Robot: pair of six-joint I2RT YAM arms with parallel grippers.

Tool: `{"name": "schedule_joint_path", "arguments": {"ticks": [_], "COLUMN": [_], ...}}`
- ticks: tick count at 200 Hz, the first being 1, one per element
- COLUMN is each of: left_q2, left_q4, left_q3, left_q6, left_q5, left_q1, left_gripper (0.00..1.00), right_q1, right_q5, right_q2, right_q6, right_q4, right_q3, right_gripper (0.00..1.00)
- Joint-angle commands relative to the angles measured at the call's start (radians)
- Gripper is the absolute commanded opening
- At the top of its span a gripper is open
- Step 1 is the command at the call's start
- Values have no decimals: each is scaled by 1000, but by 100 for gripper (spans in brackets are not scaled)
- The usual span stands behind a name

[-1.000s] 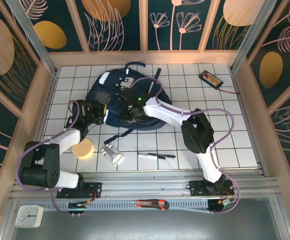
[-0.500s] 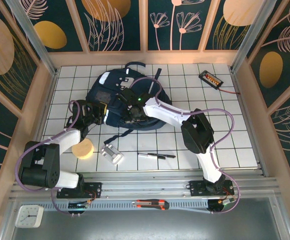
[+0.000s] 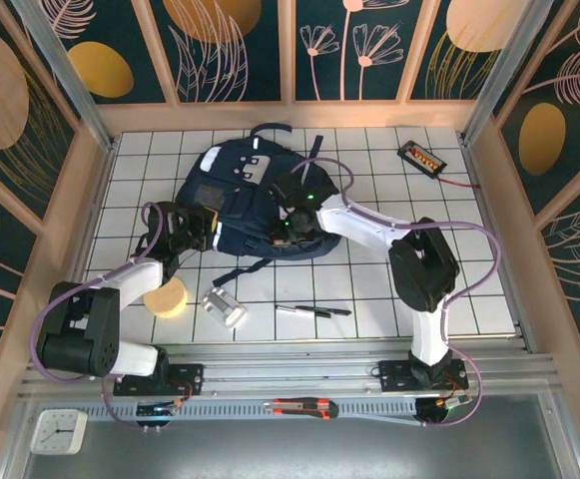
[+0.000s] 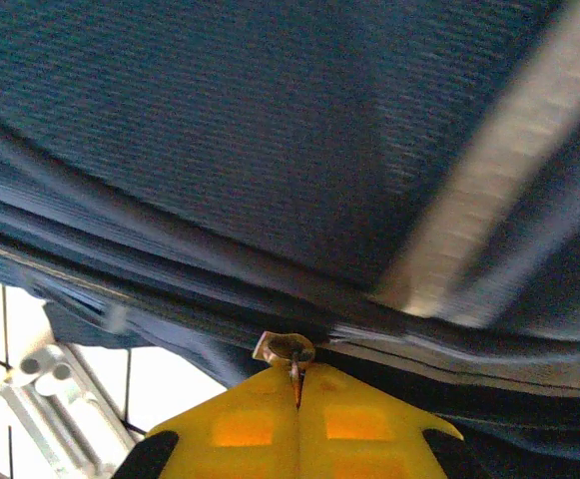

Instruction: Pack the student bag

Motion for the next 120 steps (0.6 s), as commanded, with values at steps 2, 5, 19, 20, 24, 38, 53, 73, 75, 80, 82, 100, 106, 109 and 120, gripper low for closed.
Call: {"name": "schedule_joint_path", "arguments": {"ticks": [2,5,19,20,24,38,53,73,75,80,82,100,106,109,120], "left_q2": [-26,-26,-20,-20,-18,-11,-2,10,12,15,17,39,48,52,76], "left_q4": [74,74,71,71,70,66,62,44,41,35,32,3,-6,-9,-13], "left_q3": [7,6,8,10,11,15,22,41,43,51,54,94,109,118,143], "left_q6": [1,1,10,10,13,25,36,64,67,77,82,121,134,141,154], "left_q5": [-14,-15,-17,-17,-19,-20,-19,-16,-16,-14,-13,-1,2,4,18], "left_q1": [18,21,27,27,29,38,53,79,81,88,91,106,107,106,106], "left_gripper": [0,0,0,0,0,0,0,0,0,0,0,0,0,0,0], "right_q1": [-74,-80,-109,-111,-118,-146,-180,-212,-212,-244,-250,-272,-270,-268,-256], "right_q5": [1,-1,-7,-7,-7,-6,-8,-6,-8,-12,-15,-64,-80,-91,-137], "right_q2": [-66,-71,-94,-95,-101,-113,-124,-138,-139,-143,-143,-144,-144,-146,-143], "right_q6": [-46,-51,-74,-76,-83,-107,-132,-165,-167,-176,-179,-201,-202,-201,-194], "right_q4": [-117,-116,-121,-121,-124,-136,-153,-171,-173,-177,-178,-185,-179,-176,-157], "right_q3": [-95,-101,-129,-131,-135,-145,-151,-157,-156,-156,-155,-147,-144,-141,-136], "right_gripper": [0,0,0,0,0,0,0,0,0,0,0,0,0,0,0]}}
